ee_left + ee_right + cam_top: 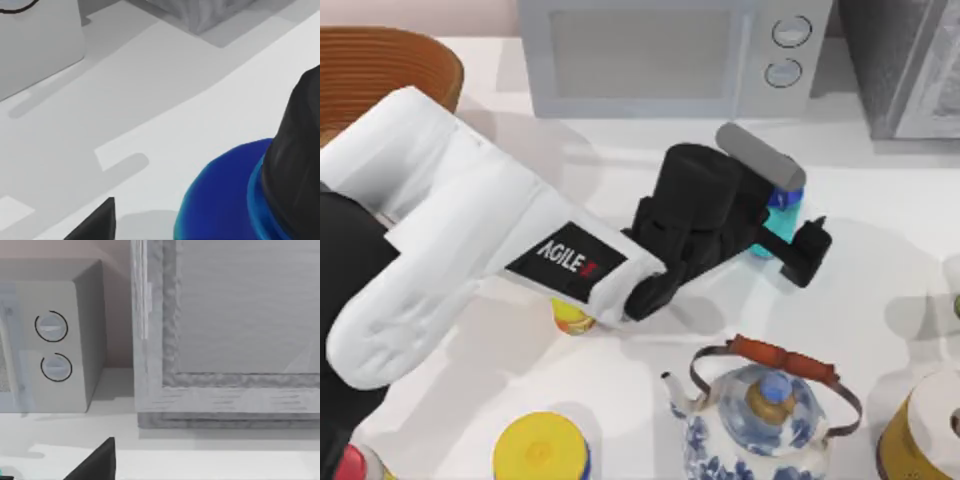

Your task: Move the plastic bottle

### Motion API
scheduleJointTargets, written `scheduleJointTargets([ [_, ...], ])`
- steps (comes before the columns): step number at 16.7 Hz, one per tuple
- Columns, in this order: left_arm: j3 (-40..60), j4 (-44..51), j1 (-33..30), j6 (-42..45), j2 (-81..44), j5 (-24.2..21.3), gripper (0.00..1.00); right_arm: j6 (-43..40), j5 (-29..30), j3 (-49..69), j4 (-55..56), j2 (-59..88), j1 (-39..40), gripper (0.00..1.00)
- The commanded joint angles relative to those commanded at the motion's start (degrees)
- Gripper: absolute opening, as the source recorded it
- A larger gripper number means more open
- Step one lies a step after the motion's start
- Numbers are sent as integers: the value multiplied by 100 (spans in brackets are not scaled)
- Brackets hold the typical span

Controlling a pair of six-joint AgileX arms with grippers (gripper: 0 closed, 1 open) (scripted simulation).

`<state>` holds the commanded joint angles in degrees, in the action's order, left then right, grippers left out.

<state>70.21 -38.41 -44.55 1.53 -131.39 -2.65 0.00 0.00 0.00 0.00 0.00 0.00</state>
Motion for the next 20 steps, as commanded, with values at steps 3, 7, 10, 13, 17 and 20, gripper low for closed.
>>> scheduleJointTargets([
  [3,154,30,-4,-2,-133,1,100,0,0,0,0,0,0,100],
  [7,154,30,-4,-2,-133,1,85,0,0,0,0,0,0,100],
  [10,154,30,-4,-2,-133,1,62,0,0,0,0,0,0,100],
  [13,154,30,-4,-2,-133,1,40,0,0,0,0,0,0,100],
  [17,154,30,-4,-2,-133,1,10,0,0,0,0,0,0,100],
  [20,154,30,-4,-2,-133,1,0,0,0,0,0,0,0,100],
])
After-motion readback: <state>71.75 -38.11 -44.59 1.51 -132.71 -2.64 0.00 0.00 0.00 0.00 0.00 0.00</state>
